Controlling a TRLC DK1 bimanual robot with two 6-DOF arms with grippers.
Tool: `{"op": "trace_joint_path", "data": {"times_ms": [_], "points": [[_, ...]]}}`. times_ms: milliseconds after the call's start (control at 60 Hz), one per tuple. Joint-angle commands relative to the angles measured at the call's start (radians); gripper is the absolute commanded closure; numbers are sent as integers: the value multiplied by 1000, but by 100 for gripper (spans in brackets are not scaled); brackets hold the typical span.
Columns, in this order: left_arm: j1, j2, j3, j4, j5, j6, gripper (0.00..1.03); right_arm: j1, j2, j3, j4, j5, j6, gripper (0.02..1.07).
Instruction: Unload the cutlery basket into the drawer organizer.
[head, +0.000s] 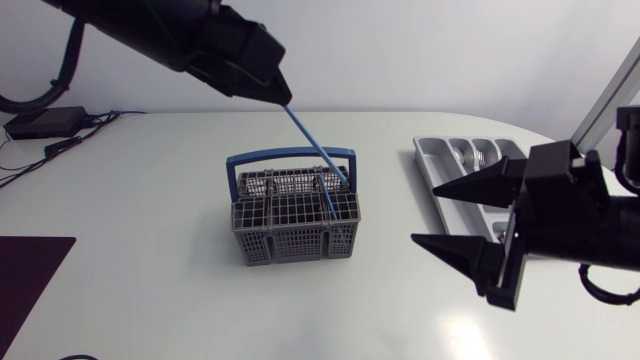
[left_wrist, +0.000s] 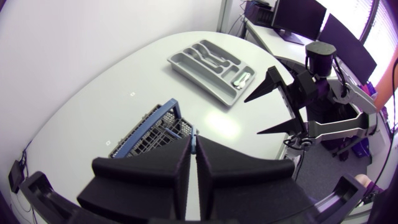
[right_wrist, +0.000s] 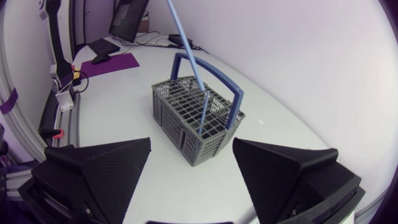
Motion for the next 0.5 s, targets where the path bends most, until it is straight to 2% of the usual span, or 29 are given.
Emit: {"op": "trace_joint_path", "data": {"times_ms": [0, 67, 217, 300, 483], "points": [[-13, 41, 22, -25, 58, -24, 99, 108, -63, -37, 6, 66, -24, 8], [-13, 74, 16, -30, 121, -27, 99, 158, -70, -39, 5, 94, -24, 8], [-20, 135, -4, -29, 228, -22, 99, 175, -68, -34, 8, 98, -24, 8], [-36, 166, -15, -25, 259, -21, 99, 189, -54, -30, 11, 94, -24, 11], [-56, 219, -18, -22, 317, -10, 99, 224, 0, -20, 29, 91, -17, 23]]}}
